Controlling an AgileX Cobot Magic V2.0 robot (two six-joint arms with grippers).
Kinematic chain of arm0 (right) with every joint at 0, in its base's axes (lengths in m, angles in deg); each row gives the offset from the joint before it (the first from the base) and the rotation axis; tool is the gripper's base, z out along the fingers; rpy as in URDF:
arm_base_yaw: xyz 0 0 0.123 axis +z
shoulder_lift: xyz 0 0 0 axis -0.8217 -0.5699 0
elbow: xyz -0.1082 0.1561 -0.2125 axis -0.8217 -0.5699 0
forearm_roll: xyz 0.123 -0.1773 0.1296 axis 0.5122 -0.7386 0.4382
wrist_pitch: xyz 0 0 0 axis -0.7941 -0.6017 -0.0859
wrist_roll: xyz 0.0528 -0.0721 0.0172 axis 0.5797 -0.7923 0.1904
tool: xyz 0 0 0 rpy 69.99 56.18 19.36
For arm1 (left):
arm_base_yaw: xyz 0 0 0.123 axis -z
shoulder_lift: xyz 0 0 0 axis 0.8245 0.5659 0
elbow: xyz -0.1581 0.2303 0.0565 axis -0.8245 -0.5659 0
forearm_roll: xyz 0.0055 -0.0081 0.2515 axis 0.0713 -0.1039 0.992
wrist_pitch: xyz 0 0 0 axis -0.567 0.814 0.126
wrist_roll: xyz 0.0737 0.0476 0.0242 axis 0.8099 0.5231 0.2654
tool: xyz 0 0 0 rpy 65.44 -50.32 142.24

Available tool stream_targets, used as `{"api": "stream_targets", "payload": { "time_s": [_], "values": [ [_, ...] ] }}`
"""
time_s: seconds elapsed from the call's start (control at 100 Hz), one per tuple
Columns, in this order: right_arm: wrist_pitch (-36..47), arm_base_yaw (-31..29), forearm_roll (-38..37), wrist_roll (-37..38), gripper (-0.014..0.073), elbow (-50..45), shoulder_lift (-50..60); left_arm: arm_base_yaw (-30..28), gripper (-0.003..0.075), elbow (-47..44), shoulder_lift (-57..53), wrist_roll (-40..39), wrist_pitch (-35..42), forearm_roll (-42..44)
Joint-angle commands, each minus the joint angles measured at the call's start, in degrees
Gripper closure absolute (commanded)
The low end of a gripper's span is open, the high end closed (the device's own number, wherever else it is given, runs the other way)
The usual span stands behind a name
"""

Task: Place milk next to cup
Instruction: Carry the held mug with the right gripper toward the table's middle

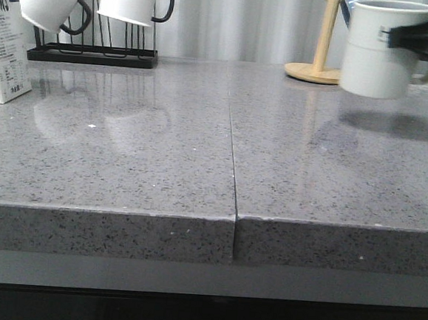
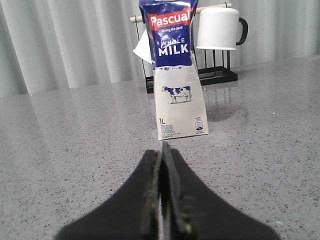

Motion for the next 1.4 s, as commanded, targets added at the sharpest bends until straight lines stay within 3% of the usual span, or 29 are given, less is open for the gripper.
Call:
{"api": "stream_targets", "payload": {
  "time_s": [0.0,0.27,0.42,0.73,1.22,1.39],
  "values": [
    [4.6,3.7,3.4,-3.4,0.0704,2.4,2.6,0.4,0.0741,-2.9,-1.9,-0.4,4.3,-0.4],
    [6.1,17.2,27.3,-22.1,0.0704,6.9,1.2,0.4,0.0741,-2.9,-1.9,-0.4,4.3,-0.4],
    [7.2,22.1,34.2,-26.3,0.0704,10.3,-2.0,0.4,0.0741,-2.9,-1.9,-0.4,4.3,-0.4],
    [10.1,26.8,37.9,-26.5,0.0704,13.8,-8.2,0.4,0.0741,-2.9,-1.9,-0.4,4.3,-0.4],
    [10.1,27.0,39.6,-26.6,0.0701,13.9,-11.4,0.4,0.0741,-2.9,-1.9,-0.4,4.3,-0.4],
    [9.0,27.0,39.6,-26.6,0.0603,13.9,-11.4,0.4,0.0741,-2.9,-1.9,-0.4,4.3,-0.4]
  ]
}}
